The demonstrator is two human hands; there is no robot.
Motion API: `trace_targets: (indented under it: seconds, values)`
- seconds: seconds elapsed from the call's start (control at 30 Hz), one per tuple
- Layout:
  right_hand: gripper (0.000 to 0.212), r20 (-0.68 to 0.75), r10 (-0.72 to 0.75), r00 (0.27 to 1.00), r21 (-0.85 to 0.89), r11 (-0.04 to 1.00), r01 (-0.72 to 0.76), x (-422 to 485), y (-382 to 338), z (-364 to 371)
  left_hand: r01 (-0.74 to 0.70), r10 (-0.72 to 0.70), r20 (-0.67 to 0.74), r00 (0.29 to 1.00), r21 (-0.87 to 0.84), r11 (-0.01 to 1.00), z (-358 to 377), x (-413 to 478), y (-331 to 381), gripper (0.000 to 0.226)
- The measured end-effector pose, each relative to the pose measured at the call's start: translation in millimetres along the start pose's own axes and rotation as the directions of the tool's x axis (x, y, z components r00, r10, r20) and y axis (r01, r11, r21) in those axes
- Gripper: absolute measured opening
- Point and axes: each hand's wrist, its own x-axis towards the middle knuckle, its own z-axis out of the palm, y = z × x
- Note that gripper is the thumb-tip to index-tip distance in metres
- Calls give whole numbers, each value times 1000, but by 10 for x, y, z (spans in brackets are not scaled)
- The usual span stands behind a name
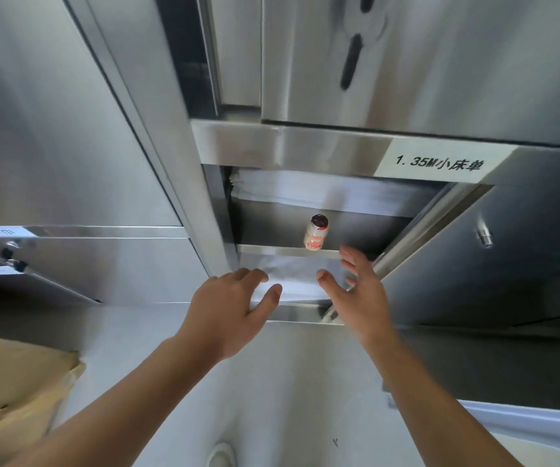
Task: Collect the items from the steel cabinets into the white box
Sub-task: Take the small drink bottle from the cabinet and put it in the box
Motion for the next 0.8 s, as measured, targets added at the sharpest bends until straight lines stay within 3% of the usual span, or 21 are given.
trace_targets:
  seconds: [0.37, 0.8]
  values:
    - [60, -3, 2, 1000, 17, 1000, -2, 38, 755, 392, 28, -28, 20, 999, -9, 1000, 719, 234, -160, 54]
    - [60, -119, -47, 992, 36, 998, 52, 566, 463, 355, 50, -57, -63, 996, -102, 994, 655, 538, -97, 64]
